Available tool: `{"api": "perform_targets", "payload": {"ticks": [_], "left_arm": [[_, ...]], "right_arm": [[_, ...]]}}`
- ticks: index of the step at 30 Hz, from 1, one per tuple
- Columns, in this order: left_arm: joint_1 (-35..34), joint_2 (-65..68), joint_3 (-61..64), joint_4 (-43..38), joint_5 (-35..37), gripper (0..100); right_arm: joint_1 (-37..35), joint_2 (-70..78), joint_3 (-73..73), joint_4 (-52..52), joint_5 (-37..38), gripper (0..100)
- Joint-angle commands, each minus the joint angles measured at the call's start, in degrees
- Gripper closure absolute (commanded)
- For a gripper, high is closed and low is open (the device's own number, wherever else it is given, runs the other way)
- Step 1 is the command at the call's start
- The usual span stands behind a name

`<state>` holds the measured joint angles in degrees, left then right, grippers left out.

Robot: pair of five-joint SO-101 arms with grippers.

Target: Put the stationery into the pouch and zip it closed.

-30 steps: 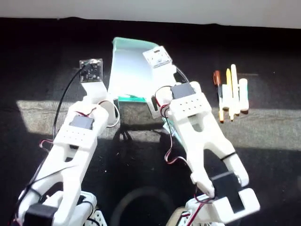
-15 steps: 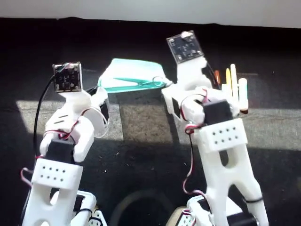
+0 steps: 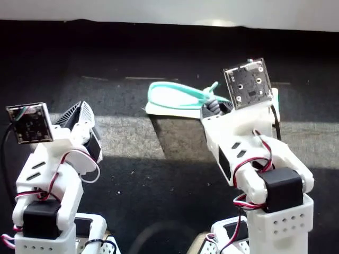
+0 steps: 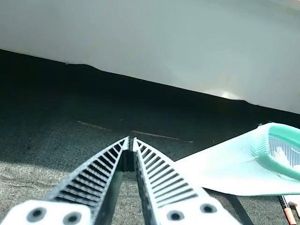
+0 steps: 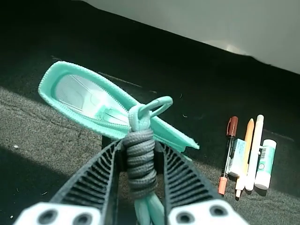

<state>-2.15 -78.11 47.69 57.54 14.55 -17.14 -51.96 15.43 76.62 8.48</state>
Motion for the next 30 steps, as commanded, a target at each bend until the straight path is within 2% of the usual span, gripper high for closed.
{"api": "perform_targets", "payload": {"ticks": [1,3,7,11,13,17,23,25,27,30], "left_arm": [[0.13,-0.22,-1.10,0.09,0.09,99],[2.07,-0.13,-1.10,0.09,-0.09,98],[6.99,1.27,-1.71,-2.81,0.79,90],[7.08,11.56,-8.04,-0.53,2.29,89],[7.25,18.15,-15.16,4.31,2.29,89],[8.48,29.32,-36.09,19.60,2.29,89],[16.40,45.93,-67.12,40.70,2.29,89],[17.01,51.56,-74.68,44.13,2.29,89],[16.84,55.96,-78.99,44.13,2.29,89],[17.19,58.86,-80.66,44.13,2.29,89]], "right_arm": [[-3.03,-0.92,3.12,-0.75,0.44,99.3],[-5.14,-0.92,5.76,-1.80,0.35,99.3],[-6.55,-0.84,8.13,-3.82,0.18,99.3],[-6.55,-0.84,8.13,-3.82,0.35,99.3],[-6.29,-0.84,8.31,-3.74,0.35,99.3],[-6.20,-0.84,8.40,-3.38,0.35,99.3],[-6.20,-0.84,8.40,-3.38,0.35,99.3],[-6.20,-0.84,8.48,-3.38,0.35,99.3],[-6.20,-0.84,8.48,-3.38,0.35,99.3],[-6.20,-0.84,8.48,-3.38,0.35,99.3]]}}
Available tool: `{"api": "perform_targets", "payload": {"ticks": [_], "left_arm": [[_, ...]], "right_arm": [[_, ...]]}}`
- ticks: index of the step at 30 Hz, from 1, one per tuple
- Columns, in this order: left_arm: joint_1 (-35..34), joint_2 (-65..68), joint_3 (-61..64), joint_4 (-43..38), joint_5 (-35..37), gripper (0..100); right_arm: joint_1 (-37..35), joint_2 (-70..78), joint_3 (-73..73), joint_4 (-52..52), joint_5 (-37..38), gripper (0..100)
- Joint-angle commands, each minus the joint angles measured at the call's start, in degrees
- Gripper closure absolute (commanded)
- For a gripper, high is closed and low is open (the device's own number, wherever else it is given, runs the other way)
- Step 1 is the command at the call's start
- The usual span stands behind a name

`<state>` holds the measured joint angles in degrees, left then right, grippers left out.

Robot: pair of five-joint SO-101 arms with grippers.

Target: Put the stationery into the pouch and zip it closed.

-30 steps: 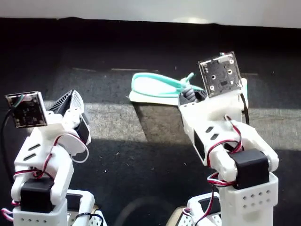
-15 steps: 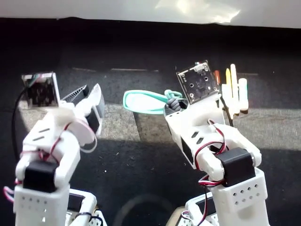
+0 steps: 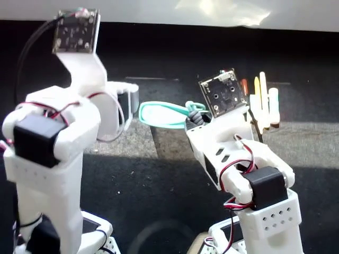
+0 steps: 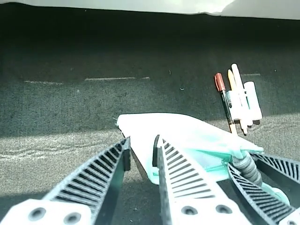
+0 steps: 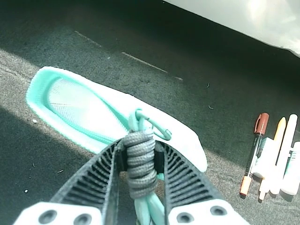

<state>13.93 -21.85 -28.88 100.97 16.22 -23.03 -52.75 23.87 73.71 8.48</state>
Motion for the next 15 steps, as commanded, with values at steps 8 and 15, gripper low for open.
{"api": "perform_targets", "payload": {"ticks": [8,15], "left_arm": [[1.10,2.68,3.21,0.79,0.62,89],[1.19,2.68,8.40,0.79,0.62,89]], "right_arm": [[-0.31,-0.04,0.04,-0.48,0.35,99.3],[-0.31,-0.04,0.04,-0.48,0.35,99.3]]}}
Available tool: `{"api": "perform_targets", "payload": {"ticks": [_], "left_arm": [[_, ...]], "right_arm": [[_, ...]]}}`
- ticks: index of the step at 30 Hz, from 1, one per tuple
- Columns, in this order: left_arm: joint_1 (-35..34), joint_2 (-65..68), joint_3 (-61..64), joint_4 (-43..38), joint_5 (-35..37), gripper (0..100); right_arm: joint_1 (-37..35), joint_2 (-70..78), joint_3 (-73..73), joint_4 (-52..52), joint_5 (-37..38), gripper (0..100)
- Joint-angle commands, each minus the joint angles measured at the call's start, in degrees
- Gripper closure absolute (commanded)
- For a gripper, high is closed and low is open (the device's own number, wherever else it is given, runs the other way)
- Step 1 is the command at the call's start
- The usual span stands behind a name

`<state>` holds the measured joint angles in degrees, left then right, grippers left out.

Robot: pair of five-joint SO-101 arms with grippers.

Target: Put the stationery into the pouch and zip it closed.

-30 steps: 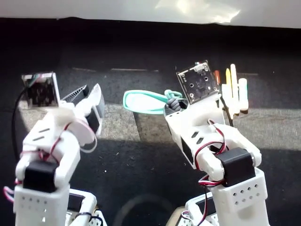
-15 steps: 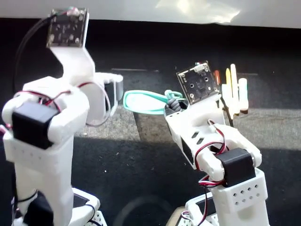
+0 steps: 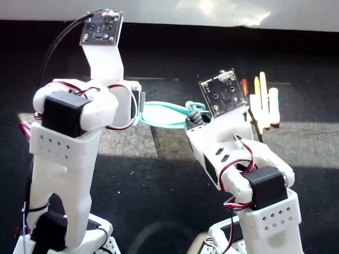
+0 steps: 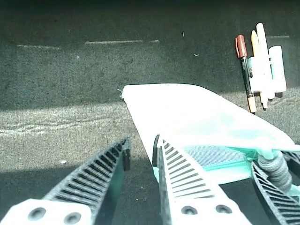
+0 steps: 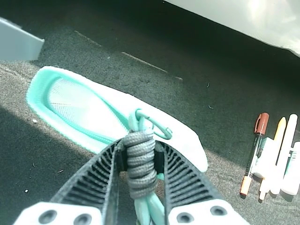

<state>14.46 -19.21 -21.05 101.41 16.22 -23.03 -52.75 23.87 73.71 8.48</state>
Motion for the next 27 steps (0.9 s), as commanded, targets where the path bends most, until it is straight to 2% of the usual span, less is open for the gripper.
{"api": "perform_targets", "payload": {"ticks": [1,4,13,20,27], "left_arm": [[0.66,0.04,0.84,0.35,0.62,89],[0.92,0.04,0.66,0.35,0.62,89],[8.04,-8.04,1.27,0.35,0.62,89],[3.30,-4.62,9.54,0.18,0.44,89],[0.22,-2.51,9.80,-2.29,0.44,89]], "right_arm": [[-0.31,-0.04,0.04,-0.48,0.35,99.3],[-0.31,-0.04,0.04,-0.48,0.35,99.3],[-0.31,-0.04,0.04,-0.48,0.35,99.3],[-0.31,-0.04,0.04,-0.48,0.35,99.3],[-0.31,-0.04,0.04,-0.40,0.35,99.3]]}}
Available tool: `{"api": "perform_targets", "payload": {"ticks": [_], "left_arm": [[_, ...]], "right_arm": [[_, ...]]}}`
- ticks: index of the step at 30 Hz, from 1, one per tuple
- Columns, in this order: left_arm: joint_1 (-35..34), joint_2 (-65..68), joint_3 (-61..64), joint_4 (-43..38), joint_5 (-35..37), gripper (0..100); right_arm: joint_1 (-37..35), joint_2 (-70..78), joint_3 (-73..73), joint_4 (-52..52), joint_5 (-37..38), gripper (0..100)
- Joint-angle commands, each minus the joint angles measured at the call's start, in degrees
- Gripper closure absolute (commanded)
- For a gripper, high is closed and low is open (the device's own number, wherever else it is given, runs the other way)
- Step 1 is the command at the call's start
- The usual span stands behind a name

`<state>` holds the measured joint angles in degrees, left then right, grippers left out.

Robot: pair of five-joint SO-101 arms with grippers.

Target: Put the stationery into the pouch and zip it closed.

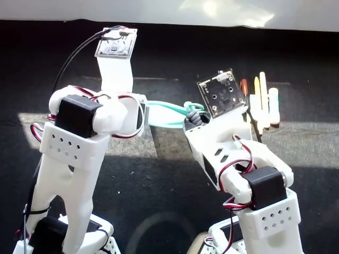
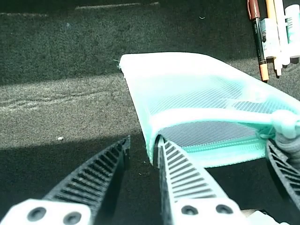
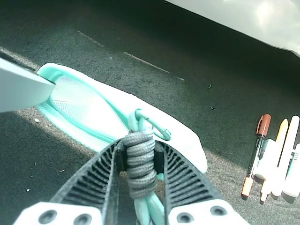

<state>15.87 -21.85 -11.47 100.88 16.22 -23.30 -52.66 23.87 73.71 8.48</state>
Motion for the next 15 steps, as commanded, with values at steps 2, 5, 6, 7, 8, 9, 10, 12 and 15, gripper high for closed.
{"api": "perform_targets", "payload": {"ticks": [2,5,6,7,8,9,10,12,15], "left_arm": [[-1.19,0.40,0.22,-2.81,0.44,89],[-1.01,0.48,0.66,-4.75,0.53,89],[-0.92,0.48,0.66,-5.45,0.53,89],[-0.84,0.48,0.66,-6.24,0.53,89],[-0.84,0.57,0.75,-6.95,0.53,89],[-0.84,0.66,0.84,-7.56,0.53,89],[-0.84,0.92,1.54,-8.26,0.53,89],[-0.84,2.42,3.74,-9.23,0.62,89],[-0.84,5.58,6.02,-9.76,0.70,89]], "right_arm": [[-0.04,-0.13,0.04,-0.40,0.26,99.3],[-0.04,-0.13,0.04,-0.40,0.26,99.3],[-0.04,-0.13,0.04,-0.40,0.26,99.3],[-0.04,-0.13,0.04,-0.40,0.26,99.3],[-0.04,-0.13,0.04,-0.40,0.26,99.3],[-0.04,-0.13,0.04,-0.40,0.26,99.3],[-0.04,-0.13,0.04,-0.40,0.26,99.3],[-0.04,-0.13,0.04,-0.40,0.26,99.3],[-0.04,-0.13,0.04,-0.40,0.26,99.3]]}}
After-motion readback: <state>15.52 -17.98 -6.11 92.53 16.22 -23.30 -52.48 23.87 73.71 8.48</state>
